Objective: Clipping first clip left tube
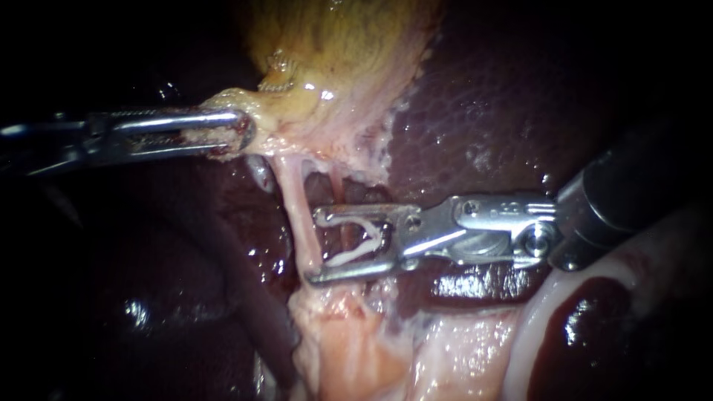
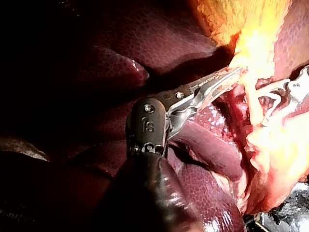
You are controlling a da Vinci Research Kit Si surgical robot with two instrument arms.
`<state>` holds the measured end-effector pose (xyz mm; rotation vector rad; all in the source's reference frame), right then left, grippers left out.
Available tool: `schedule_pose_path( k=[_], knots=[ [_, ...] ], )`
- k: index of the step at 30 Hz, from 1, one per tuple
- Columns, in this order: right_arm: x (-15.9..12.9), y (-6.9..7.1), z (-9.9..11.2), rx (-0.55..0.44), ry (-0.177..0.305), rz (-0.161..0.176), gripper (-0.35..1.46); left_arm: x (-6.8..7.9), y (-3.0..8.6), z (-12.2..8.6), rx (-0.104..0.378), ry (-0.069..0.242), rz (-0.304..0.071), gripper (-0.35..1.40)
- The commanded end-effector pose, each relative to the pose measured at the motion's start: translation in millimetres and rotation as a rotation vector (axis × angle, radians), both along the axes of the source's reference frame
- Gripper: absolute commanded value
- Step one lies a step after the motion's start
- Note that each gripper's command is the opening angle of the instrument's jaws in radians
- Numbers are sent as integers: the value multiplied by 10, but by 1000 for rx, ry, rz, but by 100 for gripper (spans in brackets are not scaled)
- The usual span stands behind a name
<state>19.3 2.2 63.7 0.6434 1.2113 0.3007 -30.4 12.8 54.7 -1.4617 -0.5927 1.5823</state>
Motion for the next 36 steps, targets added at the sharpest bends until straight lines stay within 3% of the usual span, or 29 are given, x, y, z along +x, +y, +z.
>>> schedule_pose_path(
  k=[1,19,24,36],
  knots=[
    [2,-2,0,1,2,-3,46,0,0,0,1,1,-1,-35],
    [49,-37,7,38,21,-62,46,-6,1,-2,1,3,-4,-35],
    [52,-46,-7,54,20,-71,46,-6,1,-2,1,3,-4,-35],
    [66,-67,-52,104,71,-84,44,-5,1,-2,1,2,-3,-35]
  ],
)
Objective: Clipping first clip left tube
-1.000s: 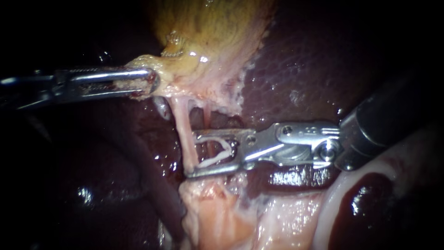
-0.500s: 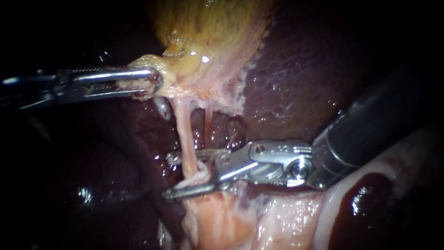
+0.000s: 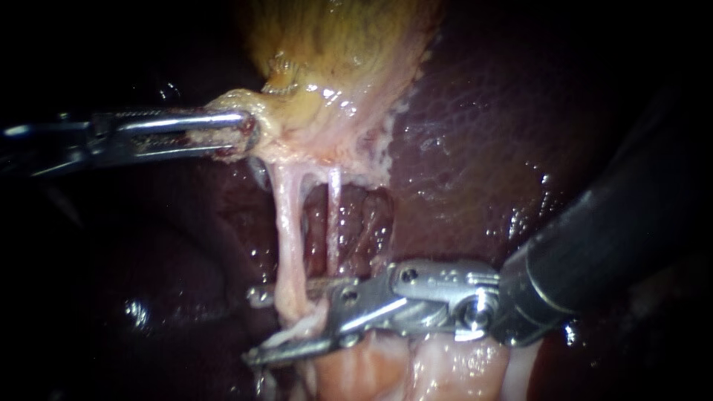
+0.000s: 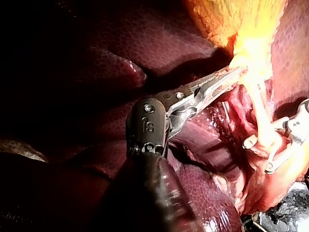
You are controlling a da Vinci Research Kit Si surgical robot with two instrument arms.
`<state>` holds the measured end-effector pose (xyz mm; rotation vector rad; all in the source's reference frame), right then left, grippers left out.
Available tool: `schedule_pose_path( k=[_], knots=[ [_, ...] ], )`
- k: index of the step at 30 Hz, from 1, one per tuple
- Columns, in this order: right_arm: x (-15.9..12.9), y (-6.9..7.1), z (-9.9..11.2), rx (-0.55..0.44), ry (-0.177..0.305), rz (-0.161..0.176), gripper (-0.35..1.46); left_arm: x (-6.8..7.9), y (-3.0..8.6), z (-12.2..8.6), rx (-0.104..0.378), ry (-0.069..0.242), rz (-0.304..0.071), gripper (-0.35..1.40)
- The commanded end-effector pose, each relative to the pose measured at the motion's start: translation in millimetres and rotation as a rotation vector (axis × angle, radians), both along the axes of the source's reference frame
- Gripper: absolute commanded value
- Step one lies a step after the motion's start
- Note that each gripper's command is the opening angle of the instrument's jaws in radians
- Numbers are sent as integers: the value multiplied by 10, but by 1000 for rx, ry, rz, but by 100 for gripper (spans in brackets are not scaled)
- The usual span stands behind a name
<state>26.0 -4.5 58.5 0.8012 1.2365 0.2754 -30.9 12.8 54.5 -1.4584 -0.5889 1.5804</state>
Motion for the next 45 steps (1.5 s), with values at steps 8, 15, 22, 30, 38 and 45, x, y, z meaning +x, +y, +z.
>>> schedule_pose_path(
  k=[8,15,22,30,38,45],
  knots=[
    [0,3,-4,28,-5,5,39,-1,1,0,0,-1,0,-35],
    [-3,7,-8,48,-10,6,26,-1,1,0,0,-1,0,-35],
    [-7,11,-7,70,-18,9,-5,-2,1,0,0,0,0,-35],
    [-9,13,-6,102,-22,-1,-35,-1,1,1,0,-1,0,-35],
    [-9,16,-8,115,-9,-22,-35,-1,1,1,0,-1,0,-35],
    [-10,17,-6,120,-12,-22,-35,-1,1,1,0,-1,1,-35]
  ],
)
